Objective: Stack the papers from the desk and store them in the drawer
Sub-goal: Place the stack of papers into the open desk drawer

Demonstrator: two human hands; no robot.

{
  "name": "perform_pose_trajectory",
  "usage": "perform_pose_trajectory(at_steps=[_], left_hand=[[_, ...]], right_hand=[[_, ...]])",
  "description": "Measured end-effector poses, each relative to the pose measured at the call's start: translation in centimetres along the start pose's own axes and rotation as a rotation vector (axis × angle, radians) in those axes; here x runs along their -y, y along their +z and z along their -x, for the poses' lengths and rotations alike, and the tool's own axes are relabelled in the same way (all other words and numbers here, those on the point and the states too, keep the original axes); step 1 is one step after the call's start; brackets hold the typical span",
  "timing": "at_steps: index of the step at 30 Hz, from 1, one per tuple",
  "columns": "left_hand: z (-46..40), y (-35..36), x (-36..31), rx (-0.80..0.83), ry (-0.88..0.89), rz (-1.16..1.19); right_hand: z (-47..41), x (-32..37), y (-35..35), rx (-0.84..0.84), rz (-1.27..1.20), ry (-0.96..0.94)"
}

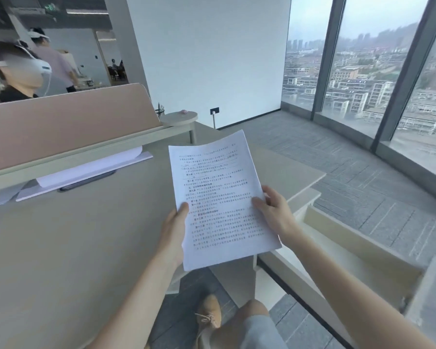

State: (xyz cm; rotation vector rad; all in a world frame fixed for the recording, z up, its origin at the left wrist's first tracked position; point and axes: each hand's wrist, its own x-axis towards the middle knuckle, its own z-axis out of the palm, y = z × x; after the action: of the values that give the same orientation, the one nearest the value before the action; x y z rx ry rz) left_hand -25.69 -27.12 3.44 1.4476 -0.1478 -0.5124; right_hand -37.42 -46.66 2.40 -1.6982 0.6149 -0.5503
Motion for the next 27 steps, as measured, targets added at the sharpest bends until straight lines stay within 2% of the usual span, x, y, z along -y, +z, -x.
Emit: perform_pose_trajectory(at_steps=[9, 12, 19, 27], left_hand=[[6.2, 12.9, 4.7, 0.153, -0.066, -0.039], [7.4, 16.0, 6.4, 0.144, -0.04, -0.04], [6.5, 20.6, 10.8, 0.077, -0.006, -0.209], [5.3, 22.8, 14.6, 0.255, 0.123, -0.464]], right_hand=[[5.1, -2.6, -14.0, -0.16, 0.092, 0.129], [6.0, -4.2, -17.1, -0.214, 0.058, 0.159], [6.3, -9.2, -22.4, -0.248, 0.006, 0.261], [4.3, -14.3, -26.0, -0.265, 0.19, 0.37]])
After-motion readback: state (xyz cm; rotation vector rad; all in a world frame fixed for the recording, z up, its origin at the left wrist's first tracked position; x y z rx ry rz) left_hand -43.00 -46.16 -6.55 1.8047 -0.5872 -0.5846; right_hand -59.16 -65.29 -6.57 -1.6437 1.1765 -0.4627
